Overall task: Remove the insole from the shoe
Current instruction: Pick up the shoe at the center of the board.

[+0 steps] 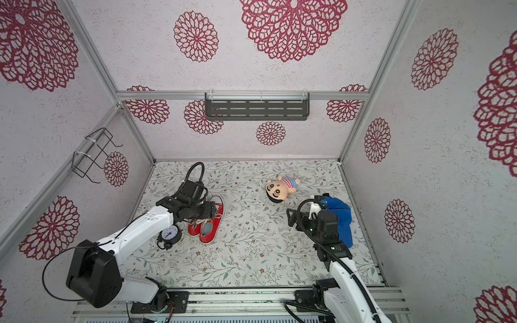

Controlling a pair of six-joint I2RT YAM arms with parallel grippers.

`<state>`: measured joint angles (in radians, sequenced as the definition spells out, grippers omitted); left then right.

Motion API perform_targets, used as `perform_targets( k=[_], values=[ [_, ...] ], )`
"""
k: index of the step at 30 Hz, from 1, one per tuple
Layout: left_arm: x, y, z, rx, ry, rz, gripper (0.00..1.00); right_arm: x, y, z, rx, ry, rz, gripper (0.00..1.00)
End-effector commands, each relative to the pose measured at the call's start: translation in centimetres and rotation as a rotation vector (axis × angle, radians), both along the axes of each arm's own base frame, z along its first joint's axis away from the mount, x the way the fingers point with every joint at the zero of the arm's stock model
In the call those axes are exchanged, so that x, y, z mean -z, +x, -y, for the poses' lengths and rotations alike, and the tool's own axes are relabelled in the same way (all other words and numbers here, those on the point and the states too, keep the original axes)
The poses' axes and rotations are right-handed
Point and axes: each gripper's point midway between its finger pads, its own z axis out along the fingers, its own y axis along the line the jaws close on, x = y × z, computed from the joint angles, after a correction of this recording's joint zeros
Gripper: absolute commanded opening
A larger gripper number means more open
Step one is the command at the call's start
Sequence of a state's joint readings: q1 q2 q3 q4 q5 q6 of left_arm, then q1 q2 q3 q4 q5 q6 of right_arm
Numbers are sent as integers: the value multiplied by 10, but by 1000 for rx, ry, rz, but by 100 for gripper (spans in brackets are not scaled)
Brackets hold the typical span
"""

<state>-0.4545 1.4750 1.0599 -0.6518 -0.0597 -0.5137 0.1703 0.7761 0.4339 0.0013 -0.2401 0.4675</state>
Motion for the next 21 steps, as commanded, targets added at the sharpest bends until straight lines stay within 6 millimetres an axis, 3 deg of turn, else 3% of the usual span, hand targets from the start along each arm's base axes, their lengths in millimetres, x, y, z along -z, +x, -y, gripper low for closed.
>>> perform_targets(
  k=[1,11,15,21],
  values=[
    [8,-4,3,1,26,-68,77,-9,6,1,24,4,20,99],
    [45,0,8,30,119,-175,68,7,8,2,40,-18,-24,99],
    [56,5,-3,2,198,-169,64,9,8,1,37,-22,-32,99],
    [57,8,-2,12,283,-145,37,8,9,3,48,-25,-23,99]
  ],
)
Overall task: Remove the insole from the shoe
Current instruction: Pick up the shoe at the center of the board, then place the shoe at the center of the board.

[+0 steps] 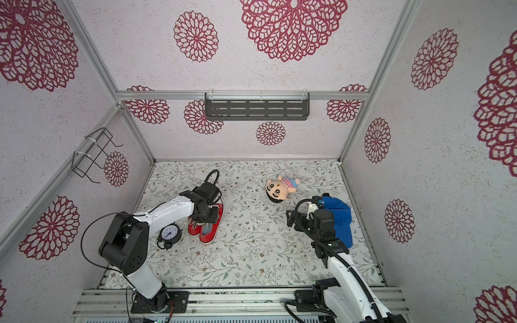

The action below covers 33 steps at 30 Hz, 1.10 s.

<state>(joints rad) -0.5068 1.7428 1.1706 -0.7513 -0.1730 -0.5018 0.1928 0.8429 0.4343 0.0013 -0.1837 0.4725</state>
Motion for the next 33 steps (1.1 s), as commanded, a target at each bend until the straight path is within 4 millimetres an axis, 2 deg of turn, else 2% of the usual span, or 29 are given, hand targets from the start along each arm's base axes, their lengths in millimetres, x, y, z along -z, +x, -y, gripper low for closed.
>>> perform_targets(
  k=[1,4,7,12,17,19,25,33],
  values=[
    [-7,6,-1,8,74,43,31,-12,5,1,20,7,40,99],
    [-13,6,6,23,59,66,12,-13,5,2,23,5,45,99],
    [-28,5,16,35,33,104,0,-14,4,2,25,4,45,99],
    [-67,-1,32,24,10,181,0,-15,1,4,33,4,50,99],
    [-91,-15,72,-2,-113,218,0,-15,-2,8,52,-1,47,99],
    [-94,-21,91,-11,-165,219,0,-14,-3,9,61,-2,39,99],
    [-86,-35,167,-15,-395,195,0,-8,-5,15,92,-18,14,99],
    [-44,-48,227,-45,-483,125,0,-5,-10,19,102,-35,4,99]
  ],
)
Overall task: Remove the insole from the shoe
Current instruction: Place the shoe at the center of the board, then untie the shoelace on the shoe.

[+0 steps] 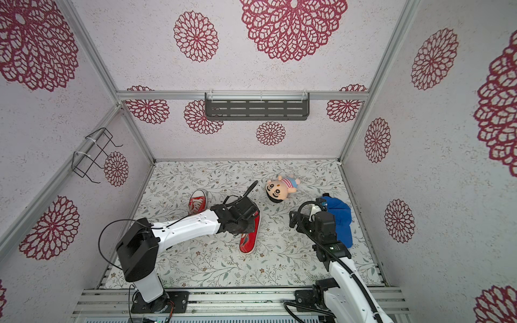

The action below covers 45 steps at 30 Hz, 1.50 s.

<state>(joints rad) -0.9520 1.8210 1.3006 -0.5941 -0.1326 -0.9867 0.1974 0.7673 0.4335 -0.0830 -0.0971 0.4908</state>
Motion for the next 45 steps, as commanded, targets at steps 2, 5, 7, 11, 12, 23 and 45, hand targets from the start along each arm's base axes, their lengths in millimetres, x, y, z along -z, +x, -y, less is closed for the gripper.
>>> perform_targets(
  k=[2,5,7,11,12,23,45],
  values=[
    [-10,11,47,-36,-162,25,0,-1,-2,4,22,-9,5,99],
    [-5,9,55,-28,-188,15,12,1,-5,5,22,-13,-3,99],
    [-7,8,54,-22,-192,22,32,2,-7,5,22,-14,-8,99],
    [-35,8,42,18,-178,93,52,4,-12,4,7,-16,-18,99],
    [-44,7,39,32,-182,112,56,5,-13,3,2,-14,-22,99],
    [-78,11,-3,84,-297,136,69,13,-24,-38,-175,93,-73,99],
    [-21,22,34,137,-353,-18,31,63,-62,-126,-427,224,-264,98]
  ],
)
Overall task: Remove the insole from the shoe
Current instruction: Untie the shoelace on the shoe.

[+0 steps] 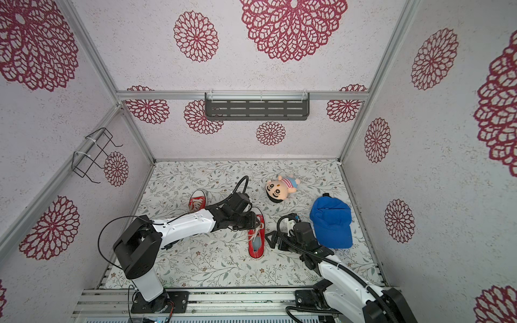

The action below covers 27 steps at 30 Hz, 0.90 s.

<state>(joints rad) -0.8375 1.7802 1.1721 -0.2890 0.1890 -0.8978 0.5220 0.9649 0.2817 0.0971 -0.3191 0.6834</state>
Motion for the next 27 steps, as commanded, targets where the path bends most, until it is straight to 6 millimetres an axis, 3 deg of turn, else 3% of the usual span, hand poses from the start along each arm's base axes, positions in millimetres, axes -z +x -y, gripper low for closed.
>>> perform_targets(
  k=[1,8,14,21,27],
  values=[
    [-7,7,10,-2,-42,13,28,-14,6,-16,-33,35,20,98],
    [-20,8,3,-7,-32,53,0,4,1,-19,-40,-22,-31,98],
    [-58,21,-14,-24,-10,172,0,21,-7,-17,-56,-95,-96,98],
    [-116,49,-32,-53,-59,305,0,41,-20,-13,-71,-169,-146,98],
    [-147,69,-42,-74,-70,378,0,52,-31,-12,-82,-216,-168,98]
  ],
)
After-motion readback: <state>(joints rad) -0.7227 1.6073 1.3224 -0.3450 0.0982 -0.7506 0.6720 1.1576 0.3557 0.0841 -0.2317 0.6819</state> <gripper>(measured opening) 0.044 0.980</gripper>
